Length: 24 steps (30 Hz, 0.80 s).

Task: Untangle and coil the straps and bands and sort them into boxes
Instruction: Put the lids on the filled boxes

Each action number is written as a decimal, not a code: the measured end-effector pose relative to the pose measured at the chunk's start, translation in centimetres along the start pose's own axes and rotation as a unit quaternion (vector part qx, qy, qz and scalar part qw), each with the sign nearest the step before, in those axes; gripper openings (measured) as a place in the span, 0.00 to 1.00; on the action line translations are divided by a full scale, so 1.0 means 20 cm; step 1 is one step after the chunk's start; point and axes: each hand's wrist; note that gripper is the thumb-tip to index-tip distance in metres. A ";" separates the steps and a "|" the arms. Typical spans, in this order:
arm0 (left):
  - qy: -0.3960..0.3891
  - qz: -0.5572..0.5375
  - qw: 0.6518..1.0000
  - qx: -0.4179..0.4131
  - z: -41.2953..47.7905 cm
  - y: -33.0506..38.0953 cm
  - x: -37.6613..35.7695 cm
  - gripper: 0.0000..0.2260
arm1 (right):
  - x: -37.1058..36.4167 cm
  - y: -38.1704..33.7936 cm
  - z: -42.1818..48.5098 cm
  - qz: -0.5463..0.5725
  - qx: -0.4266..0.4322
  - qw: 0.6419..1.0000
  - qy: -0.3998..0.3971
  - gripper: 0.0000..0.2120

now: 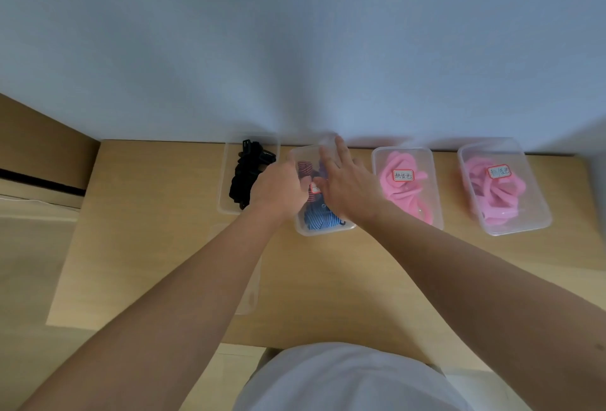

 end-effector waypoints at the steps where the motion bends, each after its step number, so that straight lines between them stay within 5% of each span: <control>1: -0.001 -0.005 1.000 -0.003 0.00 0.00 0.00 0.23 | 0.00 0.00 0.00 -0.005 0.004 1.000 0.005 0.31; 8: -0.080 -0.199 0.977 0.023 0.00 -0.05 0.03 0.38 | -0.01 0.00 0.01 -0.019 0.042 0.999 0.006 0.33; 12: -0.068 -0.290 0.951 0.081 -0.02 -0.03 0.01 0.36 | -0.01 0.00 -0.01 -0.001 0.059 0.998 0.012 0.33; 15: -0.040 -0.246 0.966 0.075 -0.04 -0.01 -0.02 0.32 | -0.01 0.00 -0.01 0.008 0.053 0.998 0.013 0.32; 24: -0.099 -0.115 0.988 0.039 -0.08 -0.03 -0.07 0.42 | -0.07 0.01 -0.07 -0.008 0.033 0.998 0.049 0.30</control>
Point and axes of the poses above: each hand's wrist, its own z-axis towards the middle knuckle, its own x-axis out of the back of the hand, y = z × x, and after that the axes turned 5 degrees about -x, right-handed
